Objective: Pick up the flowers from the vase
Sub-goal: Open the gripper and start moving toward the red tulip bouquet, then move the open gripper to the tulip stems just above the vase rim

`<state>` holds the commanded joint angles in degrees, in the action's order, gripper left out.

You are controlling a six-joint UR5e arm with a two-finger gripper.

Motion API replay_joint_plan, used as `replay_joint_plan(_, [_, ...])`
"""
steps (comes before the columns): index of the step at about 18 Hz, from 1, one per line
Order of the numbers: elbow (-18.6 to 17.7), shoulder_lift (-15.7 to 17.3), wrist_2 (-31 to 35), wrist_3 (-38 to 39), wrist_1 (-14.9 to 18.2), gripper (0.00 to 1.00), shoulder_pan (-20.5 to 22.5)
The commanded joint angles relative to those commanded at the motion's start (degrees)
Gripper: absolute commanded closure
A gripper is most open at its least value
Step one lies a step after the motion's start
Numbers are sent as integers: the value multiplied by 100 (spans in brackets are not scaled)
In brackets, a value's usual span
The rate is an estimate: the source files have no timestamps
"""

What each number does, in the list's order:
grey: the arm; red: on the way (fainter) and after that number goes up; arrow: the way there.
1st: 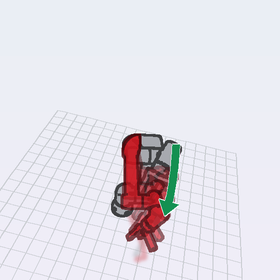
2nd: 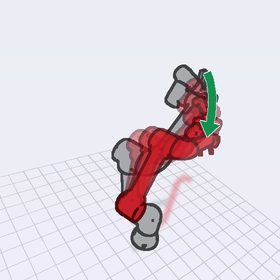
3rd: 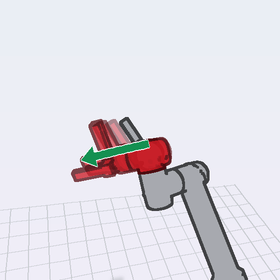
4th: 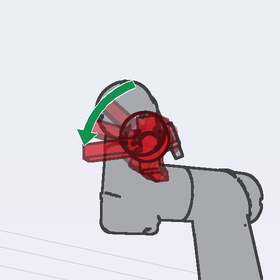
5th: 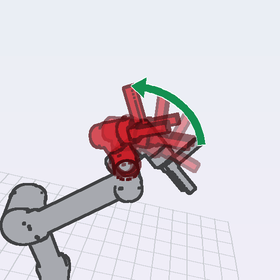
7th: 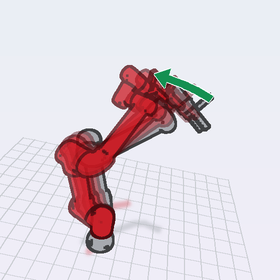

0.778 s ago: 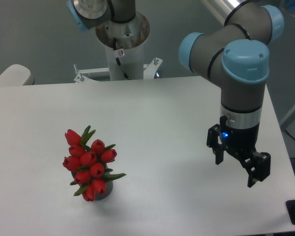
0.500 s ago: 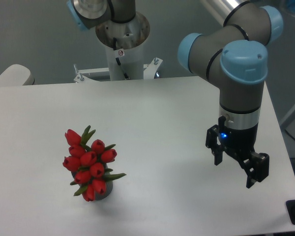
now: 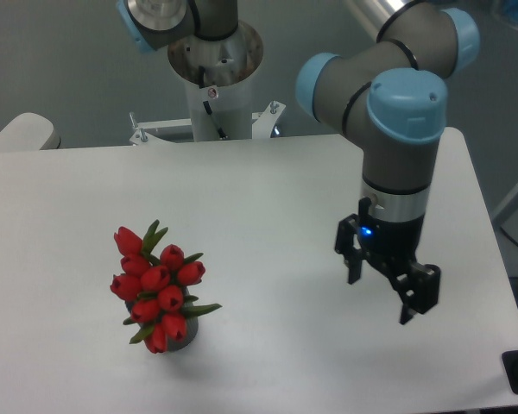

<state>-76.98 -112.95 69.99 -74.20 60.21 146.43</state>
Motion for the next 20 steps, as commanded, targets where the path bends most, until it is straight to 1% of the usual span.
replay_joint_plan(2, [-272,132,-388,361,-26,0,-18])
replay_joint_plan(5, [-668,281,-976,678,-27,0,-26])
replay_joint_plan(8, [-1186,422,-1950,899,-88,0,52])
replay_joint_plan(9, [-1362,475,-2250,916,-192,0,70])
replay_joint_plan(10, [-1546,527,-2401,916,-289,0,70])
replay_joint_plan(12, [-1915,598,-2472,890,-482,0,44])
replay_joint_plan(13, [-2074,607,-2481,855,-658,0,9])
replay_joint_plan(15, [-2303,616,-2918,916,-974,0,-26])
replay_joint_plan(17, [-2540,633,-3402,899,-1020,0,-26])
replay_joint_plan(20, [-2742,721,-3474,890,-1037,0,-35])
